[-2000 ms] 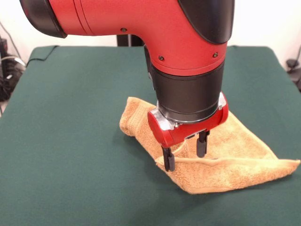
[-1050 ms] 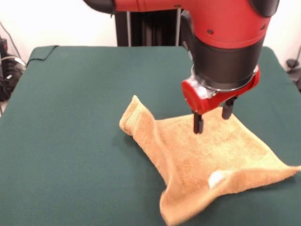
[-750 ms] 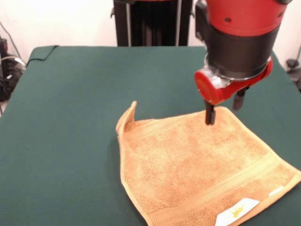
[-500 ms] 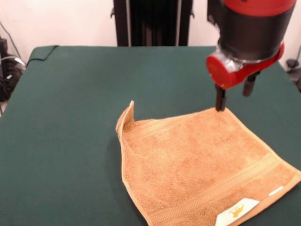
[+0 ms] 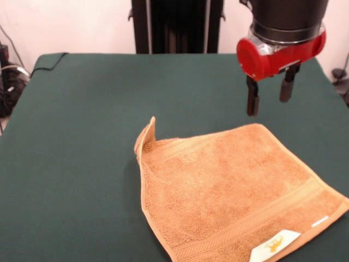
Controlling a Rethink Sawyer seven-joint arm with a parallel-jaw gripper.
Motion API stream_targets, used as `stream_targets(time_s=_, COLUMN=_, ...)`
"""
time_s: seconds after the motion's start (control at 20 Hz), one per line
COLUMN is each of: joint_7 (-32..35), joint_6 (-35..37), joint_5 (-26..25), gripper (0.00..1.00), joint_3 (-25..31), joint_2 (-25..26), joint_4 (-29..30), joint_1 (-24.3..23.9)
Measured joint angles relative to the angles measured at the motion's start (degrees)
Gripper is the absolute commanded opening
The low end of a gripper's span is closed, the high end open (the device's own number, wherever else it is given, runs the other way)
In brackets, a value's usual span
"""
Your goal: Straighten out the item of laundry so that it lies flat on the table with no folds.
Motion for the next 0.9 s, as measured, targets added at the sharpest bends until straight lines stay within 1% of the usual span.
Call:
stream_targets(time_s=0.15, joint_7=1.0, joint_6=-5.6, joint_5=0.0, gripper=1.00, joint_3=-1.1, joint_2=-0.9, joint_4=3.0, joint_1=0.0)
stream_targets(time_s=0.2, joint_7=1.8, joint_6=-9.2, joint_5=0.0, gripper=1.00, joint_3=-1.8, joint_2=-1.1, joint_4=4.7, joint_1=0.0)
stream_targets(time_s=0.4, joint_7=2.2, joint_6=-13.8, joint_5=-0.2, gripper=1.00, joint_3=-3.1, joint_2=-1.1, joint_4=6.5, joint_1=0.0)
stream_targets(time_s=0.6, joint_7=2.2, joint_6=-15.4, joint_5=-0.3, gripper=1.00, joint_3=-4.2, joint_2=-1.0, joint_4=6.7, joint_1=0.0)
stream_targets(time_s=0.9, joint_7=2.2, joint_6=-15.6, joint_5=-0.5, gripper=1.00, joint_3=-4.7, joint_2=-1.0, joint_4=6.7, joint_1=-0.1)
